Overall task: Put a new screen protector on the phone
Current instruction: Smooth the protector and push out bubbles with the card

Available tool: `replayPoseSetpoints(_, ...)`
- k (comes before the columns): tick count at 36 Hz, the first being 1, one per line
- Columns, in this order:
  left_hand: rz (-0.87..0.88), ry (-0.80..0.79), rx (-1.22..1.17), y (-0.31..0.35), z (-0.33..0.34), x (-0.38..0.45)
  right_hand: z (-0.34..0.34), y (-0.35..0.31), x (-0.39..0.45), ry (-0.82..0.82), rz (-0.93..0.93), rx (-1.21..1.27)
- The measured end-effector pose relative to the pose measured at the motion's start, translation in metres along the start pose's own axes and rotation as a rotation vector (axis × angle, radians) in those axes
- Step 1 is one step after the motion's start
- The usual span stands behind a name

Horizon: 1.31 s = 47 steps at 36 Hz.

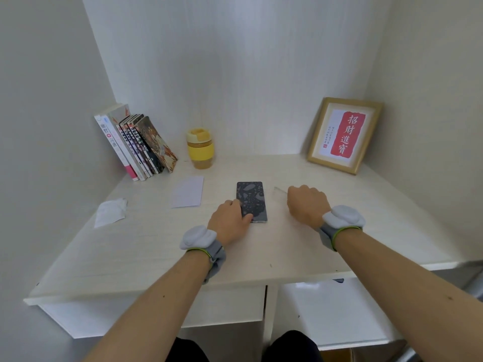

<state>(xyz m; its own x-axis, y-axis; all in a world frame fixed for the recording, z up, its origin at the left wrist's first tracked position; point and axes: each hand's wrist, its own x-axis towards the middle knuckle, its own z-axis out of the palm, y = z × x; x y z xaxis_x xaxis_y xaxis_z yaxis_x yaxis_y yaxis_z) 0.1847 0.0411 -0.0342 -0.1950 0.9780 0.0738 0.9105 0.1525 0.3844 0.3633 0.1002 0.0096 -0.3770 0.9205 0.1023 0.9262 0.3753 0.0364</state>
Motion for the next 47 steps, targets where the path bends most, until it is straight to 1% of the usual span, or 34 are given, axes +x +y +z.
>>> replayPoseSetpoints(3,0.018,0.018,0.014,-0.001,0.0,0.0,0.001,-0.001,0.005,0.051,-0.055,0.034)
replayPoseSetpoints(8,0.049,0.062,0.035,-0.006,0.002,0.002,0.004,-0.015,0.016,0.064,-0.188,0.088)
replayPoseSetpoints(10,0.054,0.074,0.04,-0.008,0.003,0.002,0.005,-0.024,0.021,0.048,-0.17,0.162)
replayPoseSetpoints(13,0.067,0.103,0.07,-0.007,0.005,0.002,0.008,-0.032,0.028,0.023,-0.048,0.342)
replayPoseSetpoints(15,0.07,0.117,0.09,-0.006,0.006,0.002,0.01,-0.034,0.032,-0.004,-0.001,0.438)
replayPoseSetpoints(19,0.071,0.13,0.135,-0.006,0.007,0.004,0.008,-0.033,0.03,-0.041,-0.026,0.521)
replayPoseSetpoints(22,0.076,0.129,0.144,-0.007,0.006,0.005,0.005,-0.032,0.026,-0.108,-0.082,0.566)
replayPoseSetpoints(25,0.082,0.123,0.146,-0.009,0.007,0.006,0.002,-0.034,0.022,-0.139,-0.169,0.513)
replayPoseSetpoints(29,0.083,0.104,0.123,-0.009,0.005,0.006,0.004,-0.032,0.022,-0.116,-0.245,0.443)
replayPoseSetpoints(33,0.096,0.075,0.089,-0.007,0.002,0.008,0.013,-0.027,0.033,-0.033,-0.221,0.347)
replayPoseSetpoints(38,0.083,0.033,0.078,-0.005,-0.003,0.01,0.018,-0.024,0.042,0.065,-0.22,0.07)
replayPoseSetpoints(40,0.076,0.051,0.09,-0.004,-0.004,0.009,0.018,-0.025,0.045,0.088,-0.247,0.017)
replayPoseSetpoints(43,0.067,0.118,0.105,-0.003,-0.002,0.01,0.014,-0.028,0.049,0.126,-0.287,0.01)
replayPoseSetpoints(47,0.029,0.206,0.062,-0.003,0.006,0.017,0.012,-0.033,0.055,0.191,-0.315,-0.016)
